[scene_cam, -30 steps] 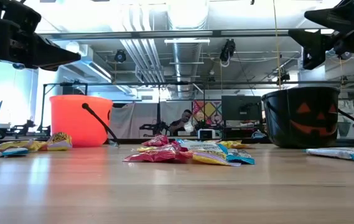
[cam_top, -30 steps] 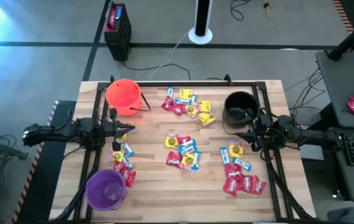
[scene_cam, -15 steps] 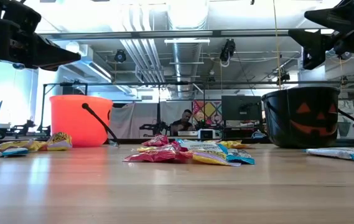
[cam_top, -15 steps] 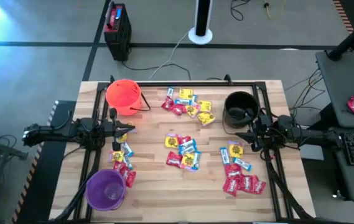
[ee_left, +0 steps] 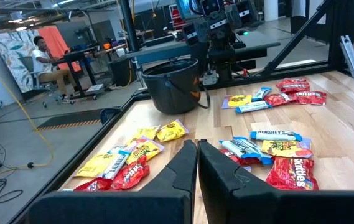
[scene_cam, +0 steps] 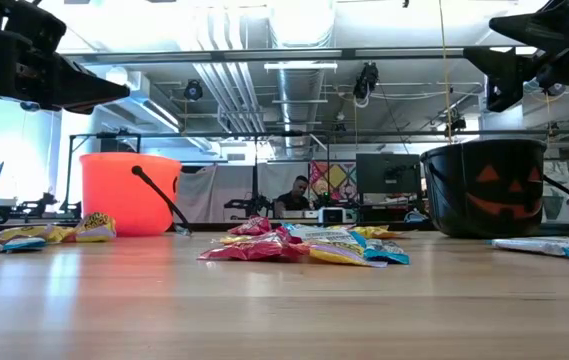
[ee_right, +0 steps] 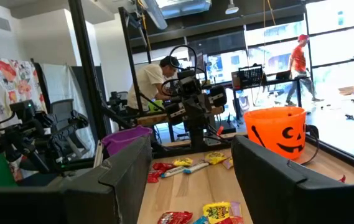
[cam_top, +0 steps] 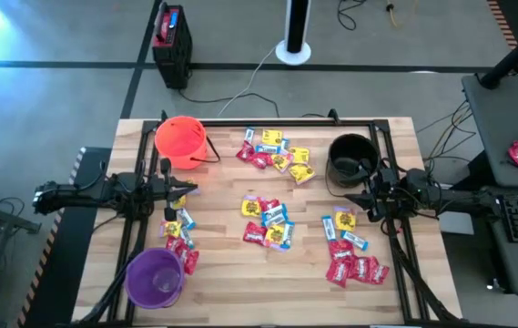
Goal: Sort candy by brand, put in halloween buckets
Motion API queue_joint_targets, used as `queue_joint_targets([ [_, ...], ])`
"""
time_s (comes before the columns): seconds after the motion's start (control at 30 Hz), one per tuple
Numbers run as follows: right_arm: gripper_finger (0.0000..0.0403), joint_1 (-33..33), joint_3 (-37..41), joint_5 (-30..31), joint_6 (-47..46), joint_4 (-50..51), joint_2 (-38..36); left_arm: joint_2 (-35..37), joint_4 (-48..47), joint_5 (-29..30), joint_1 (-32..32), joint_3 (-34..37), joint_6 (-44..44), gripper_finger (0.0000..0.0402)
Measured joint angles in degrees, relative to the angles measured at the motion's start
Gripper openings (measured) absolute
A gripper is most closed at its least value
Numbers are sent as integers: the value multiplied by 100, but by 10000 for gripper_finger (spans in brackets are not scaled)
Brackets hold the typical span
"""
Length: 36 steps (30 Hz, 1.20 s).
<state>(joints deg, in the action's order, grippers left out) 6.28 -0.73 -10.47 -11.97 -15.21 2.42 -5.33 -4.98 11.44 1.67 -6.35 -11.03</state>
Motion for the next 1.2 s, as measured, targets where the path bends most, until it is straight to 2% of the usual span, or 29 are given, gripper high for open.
queue_joint_targets([
  [1.2, 215, 0, 0, 0, -7, -2, 0, 0, 2, 4, 1, 0, -167, 0],
])
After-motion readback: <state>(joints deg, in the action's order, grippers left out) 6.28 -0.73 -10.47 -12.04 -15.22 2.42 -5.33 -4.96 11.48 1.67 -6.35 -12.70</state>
